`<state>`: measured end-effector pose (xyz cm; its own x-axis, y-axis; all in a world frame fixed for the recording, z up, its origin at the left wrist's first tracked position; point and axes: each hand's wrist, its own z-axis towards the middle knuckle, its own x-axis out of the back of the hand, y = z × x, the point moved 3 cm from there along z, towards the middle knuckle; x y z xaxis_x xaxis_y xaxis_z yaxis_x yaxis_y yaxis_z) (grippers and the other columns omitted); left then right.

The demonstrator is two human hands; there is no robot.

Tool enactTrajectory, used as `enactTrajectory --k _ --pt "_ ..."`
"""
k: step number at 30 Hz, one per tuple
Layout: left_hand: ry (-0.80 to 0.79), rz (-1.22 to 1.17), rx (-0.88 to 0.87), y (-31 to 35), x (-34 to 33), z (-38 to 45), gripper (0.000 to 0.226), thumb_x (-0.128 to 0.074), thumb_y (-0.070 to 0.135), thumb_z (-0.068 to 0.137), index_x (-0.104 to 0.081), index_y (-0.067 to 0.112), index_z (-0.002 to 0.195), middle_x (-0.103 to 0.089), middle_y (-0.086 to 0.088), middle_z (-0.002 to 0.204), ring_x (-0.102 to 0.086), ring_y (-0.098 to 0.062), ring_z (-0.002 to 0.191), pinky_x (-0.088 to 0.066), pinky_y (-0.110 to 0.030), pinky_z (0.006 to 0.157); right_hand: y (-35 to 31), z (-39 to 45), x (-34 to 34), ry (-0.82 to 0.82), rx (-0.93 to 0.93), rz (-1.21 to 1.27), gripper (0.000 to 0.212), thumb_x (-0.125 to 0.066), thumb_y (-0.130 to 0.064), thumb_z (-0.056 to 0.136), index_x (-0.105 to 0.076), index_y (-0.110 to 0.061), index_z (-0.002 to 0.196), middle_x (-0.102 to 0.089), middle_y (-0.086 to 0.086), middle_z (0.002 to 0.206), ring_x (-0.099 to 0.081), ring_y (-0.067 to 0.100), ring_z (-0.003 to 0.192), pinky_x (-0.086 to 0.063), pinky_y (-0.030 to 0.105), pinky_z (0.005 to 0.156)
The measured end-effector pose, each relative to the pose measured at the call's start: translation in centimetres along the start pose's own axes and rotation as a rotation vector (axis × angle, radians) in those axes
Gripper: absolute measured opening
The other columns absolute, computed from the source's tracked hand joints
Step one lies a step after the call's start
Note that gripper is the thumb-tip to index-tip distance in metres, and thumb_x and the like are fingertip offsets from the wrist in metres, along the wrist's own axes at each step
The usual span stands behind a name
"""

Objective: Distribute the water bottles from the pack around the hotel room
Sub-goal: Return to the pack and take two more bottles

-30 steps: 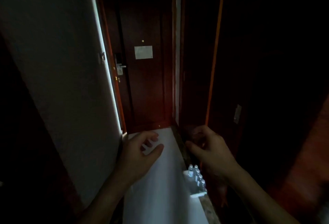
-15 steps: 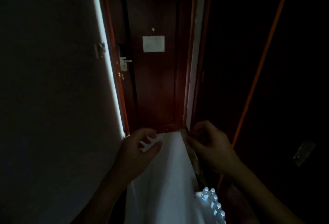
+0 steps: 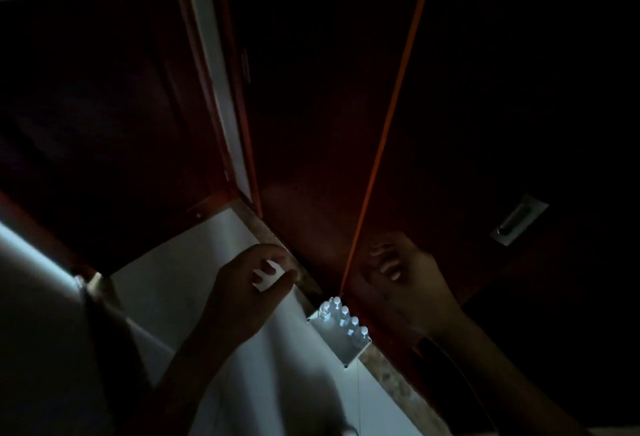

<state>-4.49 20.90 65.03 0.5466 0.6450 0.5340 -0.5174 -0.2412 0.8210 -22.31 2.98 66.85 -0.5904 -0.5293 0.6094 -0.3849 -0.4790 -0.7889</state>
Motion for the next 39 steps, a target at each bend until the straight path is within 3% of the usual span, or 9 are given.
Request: enactTrajectory --k 4,7,11,16,20,24,28,33,39 --pt "-0.111 -0.01 0.031 -4.7 -4.8 5.4 0.029 -0.065 0.053 0.07 -0.06 0.044 0.098 -0.063 0.029 0.107 -0.063 0.001 0.091 -0.049 -0.011 0.067 6.8 3.7 -2.3 0.044 -0.151 -0.004 0.022 -0.079 -0.032 0.077 -0.06 -0.032 0.087 -0.071 -0.008 0.074 -0.067 0.001 0.065 -0.058 0.035 0.063" --pt "-0.155 0.024 0.087 -9.0 -8.5 8.4 0.029 -0.064 0.052 0.071 -0.062 0.043 0.098 -0.063 0.029 0.107 -0.064 -0.003 0.088 -0.051 -0.016 0.066 12.3 6.2 -4.8 0.084 -0.242 0.037 0.022 -0.081 -0.036 0.076 -0.061 -0.033 0.085 -0.071 -0.013 0.077 -0.068 0.001 0.066 -0.058 0.038 0.063" --pt "-0.257 0.05 0.165 -15.8 -14.1 12.0 0.028 -0.073 0.041 0.074 -0.062 0.042 0.099 -0.064 0.029 0.105 -0.063 -0.003 0.093 -0.051 -0.016 0.069 19.7 9.3 -8.8 0.086 -0.342 0.076 0.024 -0.071 -0.05 0.071 -0.055 -0.054 0.088 -0.071 -0.019 0.085 -0.069 0.001 0.071 -0.06 0.038 0.064" --pt "-0.325 0.007 0.258 -23.2 -20.2 14.3 0.036 -0.064 0.052 0.066 -0.065 0.033 0.097 -0.068 0.022 0.101 -0.065 -0.006 0.088 -0.047 -0.014 0.07 26.9 11.0 -13.3 0.104 -0.507 0.067 0.034 -0.065 -0.062 0.064 -0.052 -0.048 0.091 -0.07 -0.013 0.081 -0.068 0.001 0.072 -0.058 0.031 0.062" --pt "-0.394 -0.002 0.297 -30.3 -27.1 16.0 0.036 -0.065 0.05 0.066 -0.065 0.033 0.097 -0.069 0.018 0.099 -0.065 -0.008 0.086 -0.05 -0.017 0.071 34.2 11.3 -18.0 0.149 -0.638 0.086 0.03 -0.076 -0.042 0.07 -0.055 -0.04 0.091 -0.067 -0.014 0.09 -0.064 0.001 0.08 -0.05 0.02 0.064" --pt "-0.479 0.05 0.276 -38.4 -34.5 17.0 0.048 -0.061 0.054 0.063 -0.066 0.027 0.102 -0.069 0.017 0.095 -0.062 -0.004 0.088 -0.052 -0.025 0.07 42.1 10.8 -24.2 0.13 -0.739 0.072 0.035 -0.078 -0.042 0.071 -0.054 -0.04 0.096 -0.065 -0.015 0.099 -0.063 0.001 0.087 -0.054 0.026 0.069" --pt "-0.54 0.103 0.278 -47.5 -41.3 17.5 0.056 -0.062 0.055 0.061 -0.064 0.024 0.108 -0.068 0.014 0.1 -0.063 -0.005 0.081 -0.054 -0.033 0.072 50.0 10.6 -30.0 0.205 -0.845 0.053 0.041 -0.079 -0.041 0.07 -0.058 -0.029 0.103 -0.064 -0.014 0.101 -0.063 0.005 0.09 -0.054 0.028 0.071" --pt "-0.605 0.197 0.261 -59.9 -49.6 16.9 0.059 -0.084 0.025 0.069 -0.058 0.017 0.121 -0.068 0.002 0.113 -0.065 -0.015 0.094 -0.051 -0.032 0.079 62.0 9.9 -37.5 0.318 -1.02 0.077 0.046 -0.084 -0.025 0.074 -0.057 -0.019 0.111 -0.063 -0.003 0.109 -0.062 0.018 0.1 -0.052 0.031 0.076" --pt "-0.6 0.227 0.175 -72.5 -59.1 15.0 0.08 -0.087 0.019 0.068 -0.047 0.009 0.137 -0.056 -0.008 0.132 -0.06 -0.021 0.114 -0.047 -0.03 0.084 76.7 10.2 -45.3 0.283 -1.027 -0.055 0.073 -0.085 -0.029 0.067 -0.047 -0.017 0.128 -0.053 0.001 0.125 -0.056 0.022 0.11 -0.053 0.042 0.088"
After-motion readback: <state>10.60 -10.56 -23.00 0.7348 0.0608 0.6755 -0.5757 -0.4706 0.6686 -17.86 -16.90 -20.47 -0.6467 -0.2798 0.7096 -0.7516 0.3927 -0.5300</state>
